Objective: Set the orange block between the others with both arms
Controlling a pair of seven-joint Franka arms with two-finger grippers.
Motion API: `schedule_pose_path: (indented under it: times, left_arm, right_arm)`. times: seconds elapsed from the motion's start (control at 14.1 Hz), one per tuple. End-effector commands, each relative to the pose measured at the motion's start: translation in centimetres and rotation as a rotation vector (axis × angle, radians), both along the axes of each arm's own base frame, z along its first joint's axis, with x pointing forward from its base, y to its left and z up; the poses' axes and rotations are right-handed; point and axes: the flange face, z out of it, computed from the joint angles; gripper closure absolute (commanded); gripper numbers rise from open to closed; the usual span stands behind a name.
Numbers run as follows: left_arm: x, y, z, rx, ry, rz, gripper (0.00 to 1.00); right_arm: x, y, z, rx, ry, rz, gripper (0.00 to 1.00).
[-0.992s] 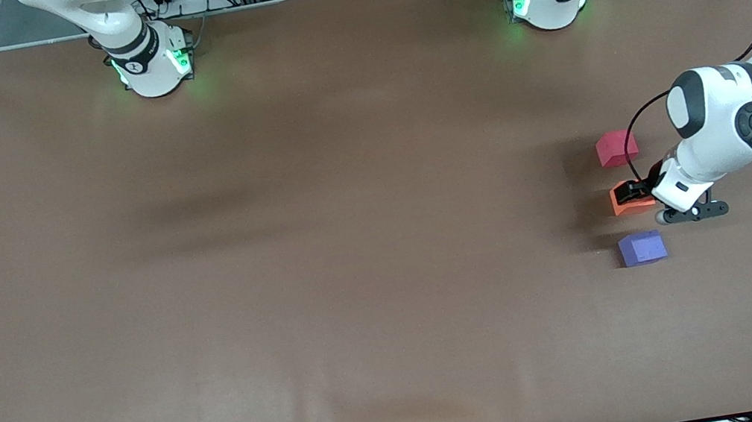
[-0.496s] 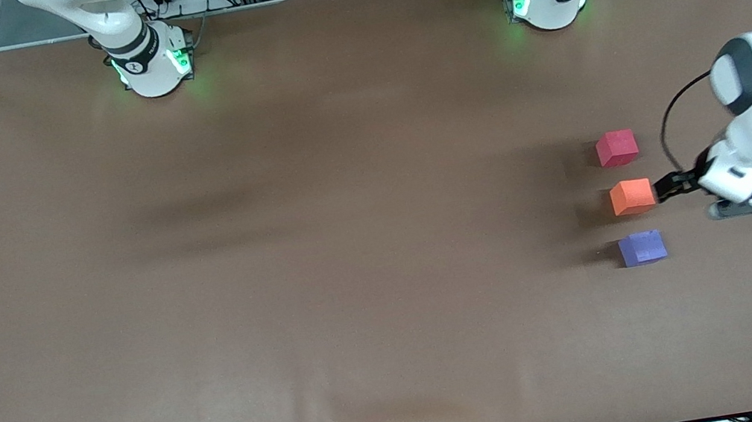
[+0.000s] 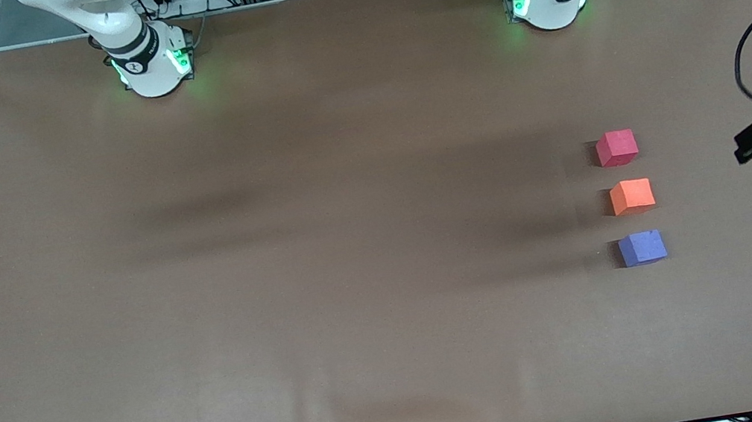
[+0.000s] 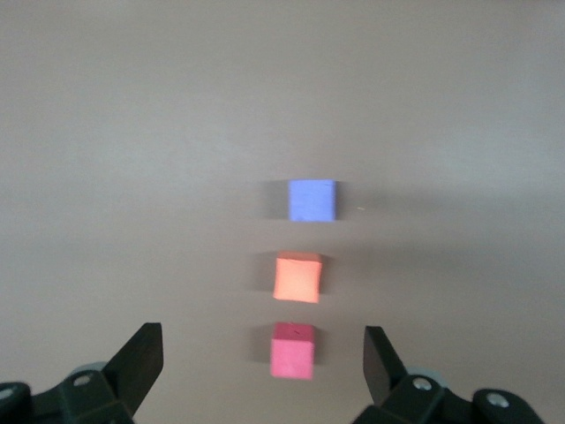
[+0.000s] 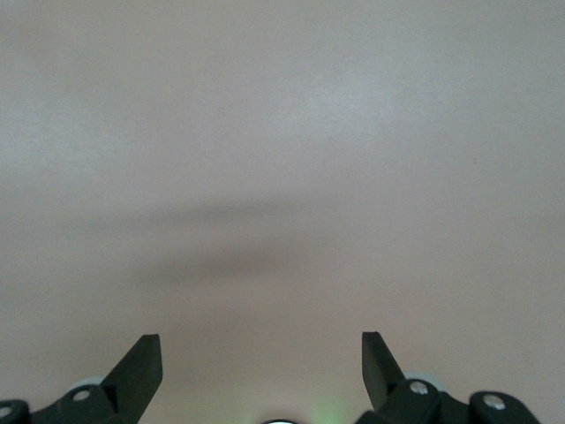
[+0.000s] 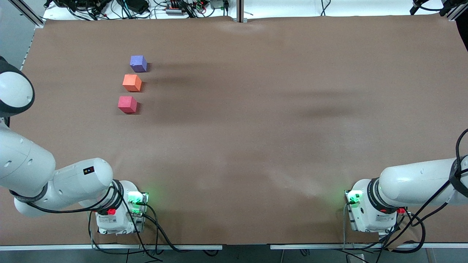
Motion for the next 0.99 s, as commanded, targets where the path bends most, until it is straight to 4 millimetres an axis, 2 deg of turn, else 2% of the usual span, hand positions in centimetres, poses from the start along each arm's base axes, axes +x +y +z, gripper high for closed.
schedule_pose_path:
  times: [0.0, 0.14, 0.5, 0.57, 0.71, 0.92]
  left_arm:
    - [-1.6, 0.0, 3.3, -0.063, -0.013, 0.024, 0.00]
    - [-2.9, -0.5, 5.0, -0.051, -0.014, 0.022, 0.00]
    - [-8.1, -2.4, 10.7, -0.041, -0.031, 0.026, 0.00]
    - [-8.4, -2.9, 10.5, -0.037, -0.025, 0.019, 0.00]
    - [-8.8, -0.8, 9.6, -0.054, 0.001, 0.040, 0.00]
    - [-9.0, 0.3, 8.7, -0.083, 0.038, 0.054, 0.00]
  right_arm:
    - [0.3, -0.1, 0.4, -0.008, -0.001, -0.016, 0.00]
    - [0.4, 0.0, 0.3, -0.008, 0.001, -0.014, 0.00]
    - [0.6, 0.1, 0.6, -0.009, -0.021, -0.013, 0.00]
    - [0.7, 0.2, 0.4, -0.009, -0.018, -0.012, 0.00]
    - [0.7, 0.4, 0.3, -0.008, -0.015, -0.007, 0.00]
    - [0.9, 0.4, 0.0, -0.008, -0.009, -0.007, 0.00]
